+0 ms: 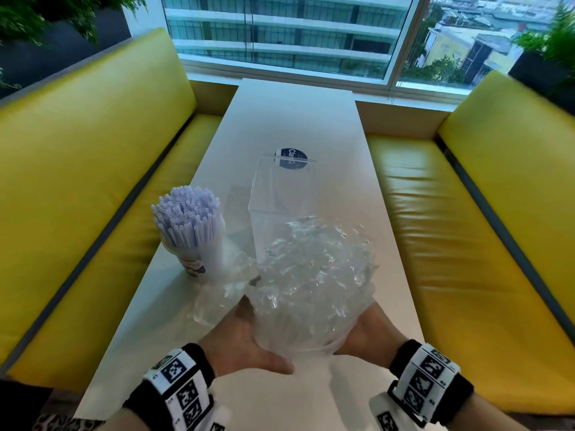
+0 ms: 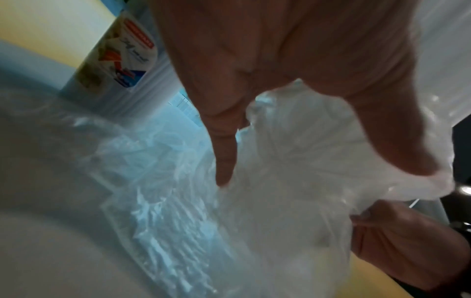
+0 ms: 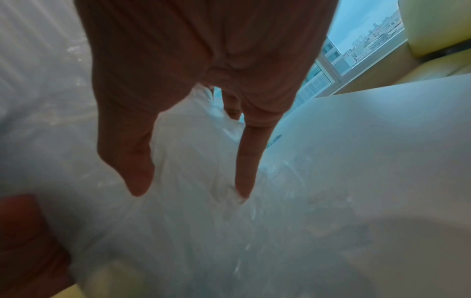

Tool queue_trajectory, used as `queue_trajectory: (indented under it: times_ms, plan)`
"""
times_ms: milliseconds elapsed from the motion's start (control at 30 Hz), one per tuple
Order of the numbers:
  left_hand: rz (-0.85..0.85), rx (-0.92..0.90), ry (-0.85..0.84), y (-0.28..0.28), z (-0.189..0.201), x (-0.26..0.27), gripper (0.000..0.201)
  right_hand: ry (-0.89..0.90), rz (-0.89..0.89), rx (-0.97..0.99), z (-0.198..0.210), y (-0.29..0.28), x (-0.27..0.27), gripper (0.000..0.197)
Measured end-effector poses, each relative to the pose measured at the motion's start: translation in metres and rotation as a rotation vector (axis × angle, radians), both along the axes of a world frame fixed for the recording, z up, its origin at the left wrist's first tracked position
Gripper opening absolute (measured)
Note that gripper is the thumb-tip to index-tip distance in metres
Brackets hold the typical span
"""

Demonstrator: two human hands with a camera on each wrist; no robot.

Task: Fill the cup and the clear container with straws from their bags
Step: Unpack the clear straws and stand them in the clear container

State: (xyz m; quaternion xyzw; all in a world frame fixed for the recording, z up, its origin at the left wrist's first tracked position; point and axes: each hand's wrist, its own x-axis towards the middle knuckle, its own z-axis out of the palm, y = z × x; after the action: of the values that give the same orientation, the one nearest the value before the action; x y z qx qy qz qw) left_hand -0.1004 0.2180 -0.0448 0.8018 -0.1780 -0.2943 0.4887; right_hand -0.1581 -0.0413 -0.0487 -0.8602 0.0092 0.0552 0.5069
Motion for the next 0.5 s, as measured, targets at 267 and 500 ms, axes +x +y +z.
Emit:
queue_trajectory:
  times_ms: [267,500]
  plan:
    - [0.142,-0.107,-0.052,0.000,-0.011,-0.003,0.115,0.029,-0.008,0.137,-0.016,0.027,0.012,0.095]
    - [0.044,0.008,-0.057,0.005,0.002,0.002,0.139,0.021,0.061,-0.010,-0.024,0.016,0.015,0.087]
